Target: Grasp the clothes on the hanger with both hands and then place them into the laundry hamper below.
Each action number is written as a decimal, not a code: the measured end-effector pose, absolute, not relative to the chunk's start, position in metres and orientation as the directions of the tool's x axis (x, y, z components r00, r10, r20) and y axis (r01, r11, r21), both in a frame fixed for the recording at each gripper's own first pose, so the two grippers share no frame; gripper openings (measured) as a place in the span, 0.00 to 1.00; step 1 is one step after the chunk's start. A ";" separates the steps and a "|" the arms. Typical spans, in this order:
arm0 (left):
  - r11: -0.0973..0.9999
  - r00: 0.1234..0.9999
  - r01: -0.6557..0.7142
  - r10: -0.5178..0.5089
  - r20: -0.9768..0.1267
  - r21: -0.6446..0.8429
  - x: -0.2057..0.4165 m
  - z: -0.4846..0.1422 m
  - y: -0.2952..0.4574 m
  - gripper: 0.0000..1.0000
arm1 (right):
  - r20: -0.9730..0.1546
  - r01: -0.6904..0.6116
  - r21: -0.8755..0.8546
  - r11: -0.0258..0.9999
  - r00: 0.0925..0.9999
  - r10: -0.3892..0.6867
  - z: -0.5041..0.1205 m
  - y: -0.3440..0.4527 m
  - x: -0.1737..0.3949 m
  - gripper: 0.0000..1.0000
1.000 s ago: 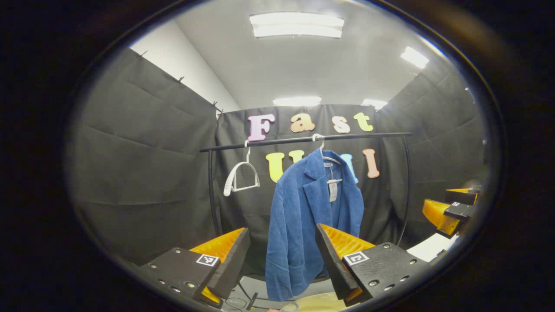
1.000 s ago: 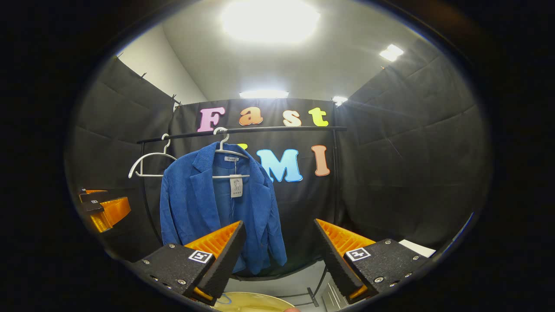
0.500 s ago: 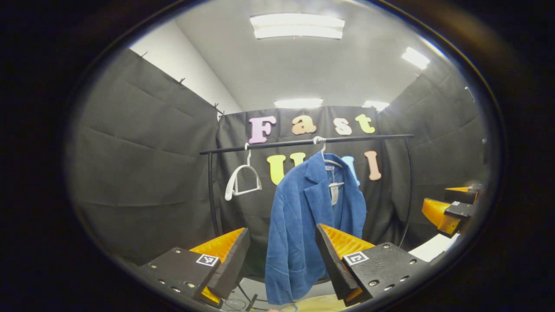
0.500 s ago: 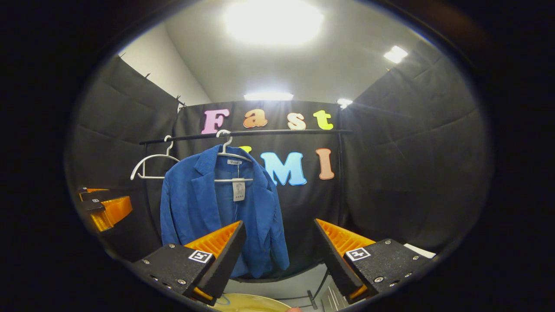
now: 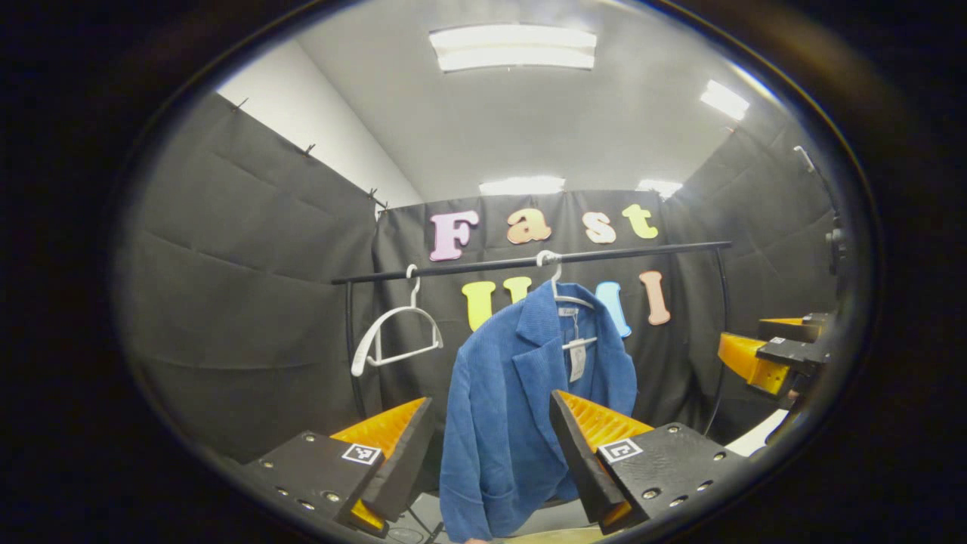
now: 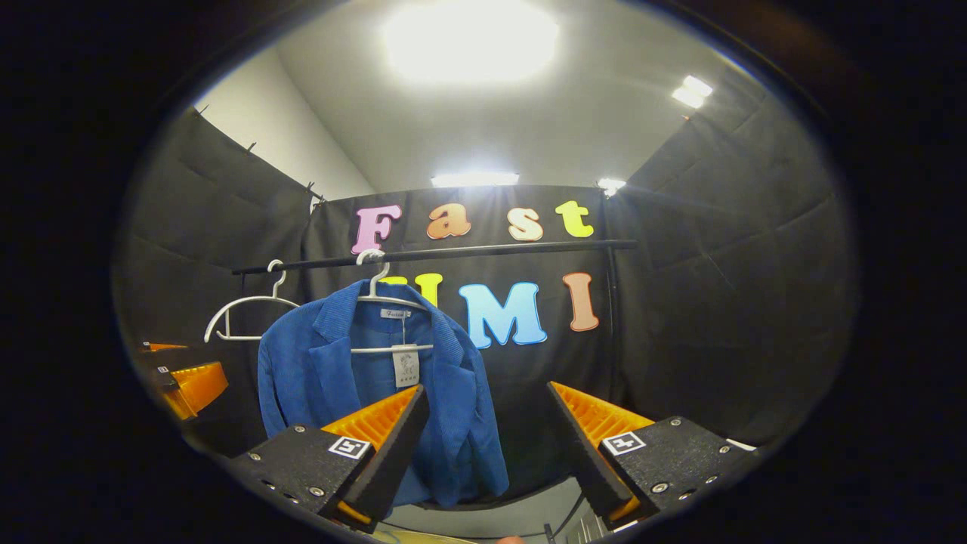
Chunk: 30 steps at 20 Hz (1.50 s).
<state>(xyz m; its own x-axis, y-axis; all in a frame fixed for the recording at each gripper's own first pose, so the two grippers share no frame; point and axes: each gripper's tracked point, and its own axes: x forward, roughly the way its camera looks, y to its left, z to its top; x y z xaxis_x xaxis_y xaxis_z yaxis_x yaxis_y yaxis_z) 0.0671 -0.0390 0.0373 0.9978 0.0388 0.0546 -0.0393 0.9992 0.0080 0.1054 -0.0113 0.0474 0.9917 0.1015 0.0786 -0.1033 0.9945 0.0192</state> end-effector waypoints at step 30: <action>0.989 0.988 -0.138 0.141 -0.059 0.046 0.255 -0.034 -0.116 0.94 | -0.019 -0.389 0.084 0.917 0.920 0.392 -0.028 0.061 0.325 0.95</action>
<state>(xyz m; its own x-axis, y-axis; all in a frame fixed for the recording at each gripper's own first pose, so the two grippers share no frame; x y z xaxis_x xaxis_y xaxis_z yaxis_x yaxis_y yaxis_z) 0.2553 -0.1165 -0.0336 0.9883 0.1409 -0.0587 -0.1383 0.9893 0.0457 0.3252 0.0609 -0.0279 0.9198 0.3918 -0.0186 -0.3891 0.9174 0.0842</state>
